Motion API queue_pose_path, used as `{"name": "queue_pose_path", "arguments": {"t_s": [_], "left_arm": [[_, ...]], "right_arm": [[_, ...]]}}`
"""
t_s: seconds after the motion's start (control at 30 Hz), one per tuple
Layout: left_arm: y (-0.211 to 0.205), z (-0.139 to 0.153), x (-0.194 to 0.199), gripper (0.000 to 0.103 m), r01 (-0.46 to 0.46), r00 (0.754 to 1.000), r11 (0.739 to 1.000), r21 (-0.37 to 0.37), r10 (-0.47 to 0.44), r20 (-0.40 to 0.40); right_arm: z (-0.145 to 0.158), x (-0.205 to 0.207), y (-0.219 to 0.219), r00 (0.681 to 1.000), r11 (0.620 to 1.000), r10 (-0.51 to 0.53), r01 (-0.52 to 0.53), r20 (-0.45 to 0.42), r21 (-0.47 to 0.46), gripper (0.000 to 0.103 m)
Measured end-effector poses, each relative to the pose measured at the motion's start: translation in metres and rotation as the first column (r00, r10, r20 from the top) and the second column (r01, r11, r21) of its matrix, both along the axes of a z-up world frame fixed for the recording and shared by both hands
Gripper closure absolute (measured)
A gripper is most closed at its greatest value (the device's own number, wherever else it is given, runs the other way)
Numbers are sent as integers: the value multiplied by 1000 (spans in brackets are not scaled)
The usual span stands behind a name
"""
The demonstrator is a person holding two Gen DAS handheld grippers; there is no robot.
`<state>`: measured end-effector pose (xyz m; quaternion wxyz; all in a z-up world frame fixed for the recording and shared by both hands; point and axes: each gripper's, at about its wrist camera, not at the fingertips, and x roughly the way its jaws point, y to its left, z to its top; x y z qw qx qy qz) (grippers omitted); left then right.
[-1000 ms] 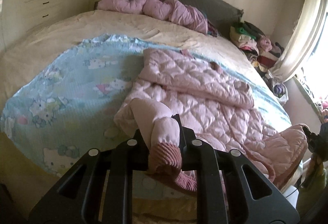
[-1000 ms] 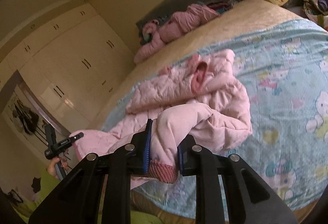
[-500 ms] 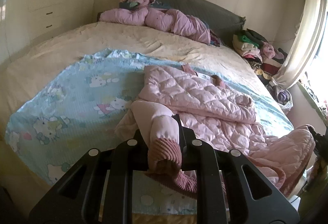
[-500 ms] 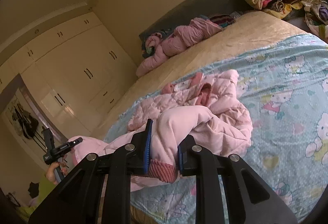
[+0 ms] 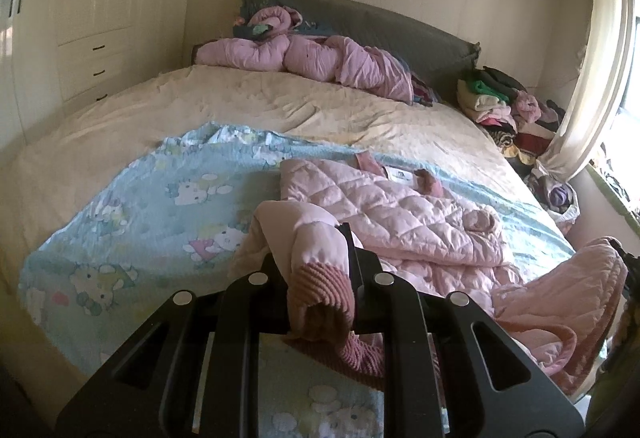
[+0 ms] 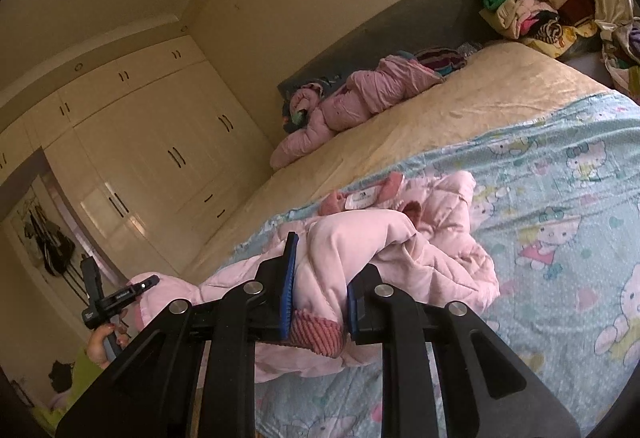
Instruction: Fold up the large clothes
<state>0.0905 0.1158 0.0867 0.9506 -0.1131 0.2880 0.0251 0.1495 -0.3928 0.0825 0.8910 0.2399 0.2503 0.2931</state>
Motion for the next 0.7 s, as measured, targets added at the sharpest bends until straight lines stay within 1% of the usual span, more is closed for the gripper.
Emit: {"name": "queue_pose_path", "arguments": {"t_s": [0.4, 0.7], "left_arm": [[-4, 11, 25, 93, -8, 1000, 1000, 22, 7, 30], [-6, 22, 53, 93, -8, 999, 999, 42, 6, 44]], "right_arm": [[11, 28, 0, 999, 1000, -27, 27, 19, 4, 84], [23, 55, 4, 998, 999, -53, 53, 43, -8, 85]]}}
